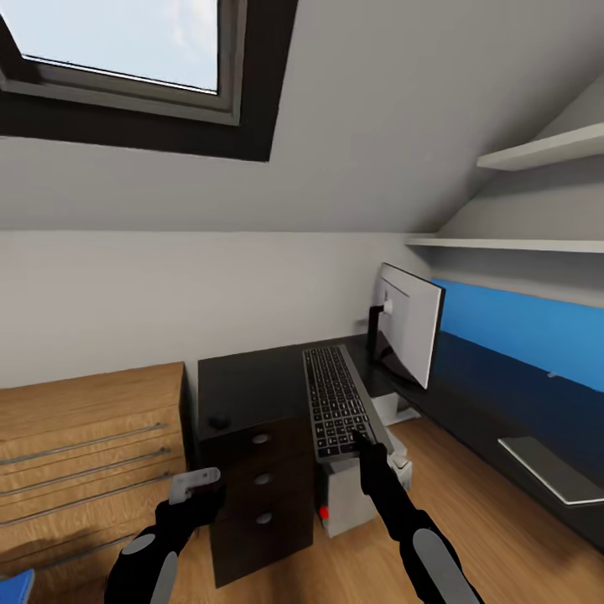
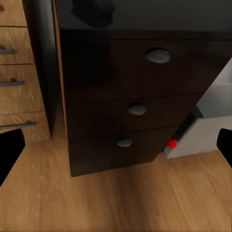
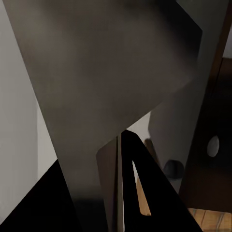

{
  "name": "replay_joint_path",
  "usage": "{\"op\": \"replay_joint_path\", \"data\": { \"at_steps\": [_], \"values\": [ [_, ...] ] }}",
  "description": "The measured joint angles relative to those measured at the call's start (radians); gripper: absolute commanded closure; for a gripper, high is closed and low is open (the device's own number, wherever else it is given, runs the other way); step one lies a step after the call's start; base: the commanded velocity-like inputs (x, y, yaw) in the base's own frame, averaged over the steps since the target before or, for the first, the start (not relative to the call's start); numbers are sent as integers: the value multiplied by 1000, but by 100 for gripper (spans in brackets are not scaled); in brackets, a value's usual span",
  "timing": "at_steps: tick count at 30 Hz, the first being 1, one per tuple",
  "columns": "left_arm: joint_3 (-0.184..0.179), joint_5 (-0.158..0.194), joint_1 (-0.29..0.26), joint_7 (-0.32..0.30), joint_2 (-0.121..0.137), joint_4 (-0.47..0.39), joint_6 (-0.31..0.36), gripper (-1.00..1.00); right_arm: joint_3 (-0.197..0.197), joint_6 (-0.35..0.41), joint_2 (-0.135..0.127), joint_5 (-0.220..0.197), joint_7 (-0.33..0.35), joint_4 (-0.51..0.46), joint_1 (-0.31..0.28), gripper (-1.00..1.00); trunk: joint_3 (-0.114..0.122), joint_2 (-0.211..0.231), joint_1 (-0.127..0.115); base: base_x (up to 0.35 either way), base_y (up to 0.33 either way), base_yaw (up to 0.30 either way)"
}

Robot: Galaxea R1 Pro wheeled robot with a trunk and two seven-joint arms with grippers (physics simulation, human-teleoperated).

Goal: In the bedroom, organize the workspace by keeping the computer under the desk, ensuring the monitor is on the desk, placing the keyboard on the desk next to the monitor, placing the mouse on the desk next to the keyboard, moving the folder from the swivel chair onto the desk next to the mouse, stacking the notebook on top of the folder with the pen on top of the notebook, and positioning the swivel chair next to the desk.

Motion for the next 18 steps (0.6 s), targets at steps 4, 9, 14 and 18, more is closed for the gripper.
{"op": "replay_joint_path", "data": {
  "at_steps": [4, 9, 14, 18],
  "values": [
    [0, 0, 0, 0, 0, 0, 0, -100, 1, 0, 1, 0, 0, 0, 0, 100, 4, 0, 0, 0, -89, 199],
    [0, 0, 0, 0, 0, 0, 0, -100, 2, 1, 6, -1, -22, 2, 0, 100, 10, 0, 0, 0, -21, 197],
    [0, 0, 0, 0, 0, 0, 0, -100, 2, 1, 8, 0, -54, 2, 0, 100, 16, 0, 0, 0, -1, 193],
    [0, 0, 0, 0, 0, 0, 0, -100, 3, 1, 8, -1, -54, 2, 0, 100, 20, 0, 0, 0, 0, 193]
  ]
}}
